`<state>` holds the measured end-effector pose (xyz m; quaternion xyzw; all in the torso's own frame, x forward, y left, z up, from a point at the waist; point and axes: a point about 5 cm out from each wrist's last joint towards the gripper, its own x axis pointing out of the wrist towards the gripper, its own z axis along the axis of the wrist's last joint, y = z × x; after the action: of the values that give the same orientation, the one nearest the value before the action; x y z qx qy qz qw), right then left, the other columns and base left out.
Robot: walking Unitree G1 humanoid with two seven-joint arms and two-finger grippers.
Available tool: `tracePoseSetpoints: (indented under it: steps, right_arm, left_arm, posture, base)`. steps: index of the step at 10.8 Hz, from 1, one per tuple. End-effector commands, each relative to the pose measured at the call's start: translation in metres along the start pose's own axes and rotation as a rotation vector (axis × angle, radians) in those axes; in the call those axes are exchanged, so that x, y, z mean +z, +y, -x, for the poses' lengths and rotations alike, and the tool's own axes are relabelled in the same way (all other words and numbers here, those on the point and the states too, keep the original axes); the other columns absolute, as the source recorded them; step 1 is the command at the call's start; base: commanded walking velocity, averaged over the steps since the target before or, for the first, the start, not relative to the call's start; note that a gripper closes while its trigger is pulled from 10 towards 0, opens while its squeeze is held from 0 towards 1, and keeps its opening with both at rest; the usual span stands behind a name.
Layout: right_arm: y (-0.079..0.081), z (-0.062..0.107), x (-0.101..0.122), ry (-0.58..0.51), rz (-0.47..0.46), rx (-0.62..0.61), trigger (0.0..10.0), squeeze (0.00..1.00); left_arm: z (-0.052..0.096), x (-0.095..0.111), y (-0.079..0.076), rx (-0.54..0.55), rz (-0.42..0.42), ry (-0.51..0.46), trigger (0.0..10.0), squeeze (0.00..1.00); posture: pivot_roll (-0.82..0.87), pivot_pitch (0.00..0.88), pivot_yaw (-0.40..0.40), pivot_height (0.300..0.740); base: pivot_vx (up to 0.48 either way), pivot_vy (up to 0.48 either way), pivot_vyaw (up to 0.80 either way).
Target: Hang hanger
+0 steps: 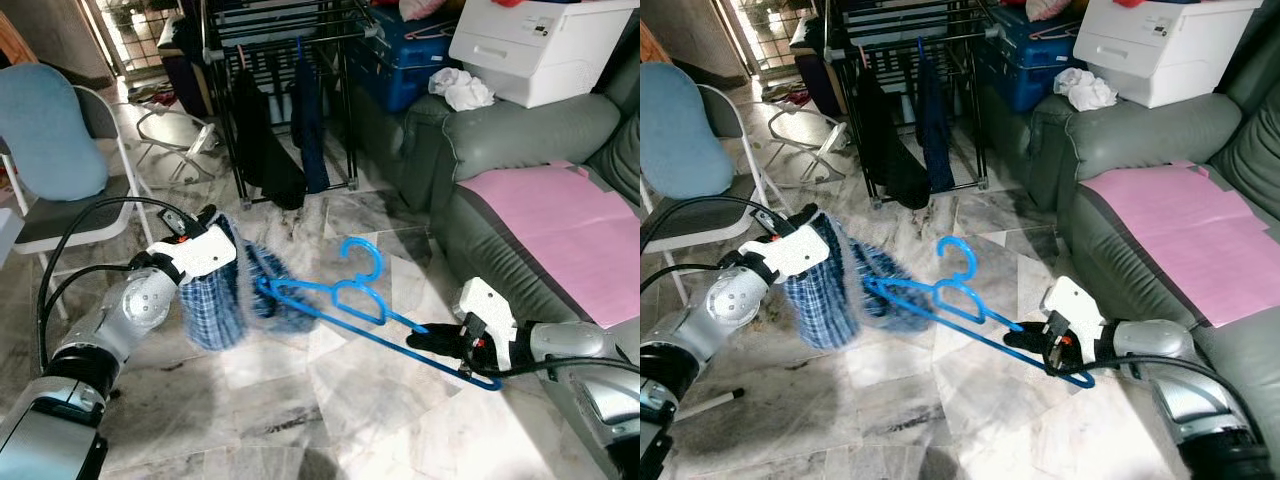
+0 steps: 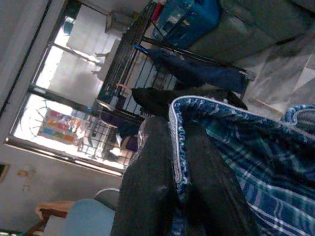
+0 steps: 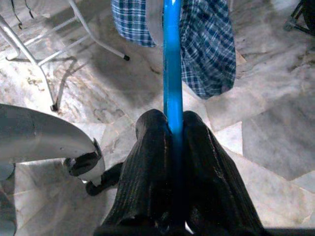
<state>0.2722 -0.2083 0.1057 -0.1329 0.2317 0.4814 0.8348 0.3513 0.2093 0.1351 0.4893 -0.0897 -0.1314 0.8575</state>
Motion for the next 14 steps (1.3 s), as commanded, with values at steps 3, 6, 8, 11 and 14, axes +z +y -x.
tracePoseSetpoints:
  steps: [3,6,8,11,14]
  right_arm:
    - [-0.012,-0.005,0.001,0.004,0.002,-0.097,10.0,0.0]
    - [-0.024,-0.025,-0.013,-0.008,-0.14,-0.173,10.0,0.0]
    - [-0.022,-0.039,-0.007,-0.015,-0.13,-0.146,10.0,0.0]
    - [-0.02,-0.049,0.008,-0.077,-0.111,-0.085,10.0,0.0]
    - [-0.028,-0.049,-0.003,-0.051,-0.166,-0.204,10.0,0.0]
  left_arm:
    - [0.007,0.01,0.016,0.085,0.08,-0.067,10.0,0.0]
    - [0.019,0.064,0.019,0.124,0.159,-0.316,10.0,0.0]
    - [0.015,0.079,-0.001,0.065,0.18,-0.345,10.0,0.0]
    - [0.011,0.1,-0.034,-0.067,0.172,-0.397,10.0,0.0]
    - [0.013,0.103,-0.031,-0.034,0.189,-0.403,10.0,0.0]
  posture:
    - [-0.07,0.0,0.086,0.74]
    - [-0.04,0.0,0.071,0.74]
    - [-0.04,0.0,0.065,0.74]
    - [-0.05,0.0,0.073,0.74]
    - [-0.05,0.0,0.08,0.74]
  base:
    - [0.0,0.0,0.0]
    - [0.0,0.0,0.0]
    - [0.0,0.0,0.0]
    - [0.0,0.0,0.0]
    - [0.0,0.0,0.0]
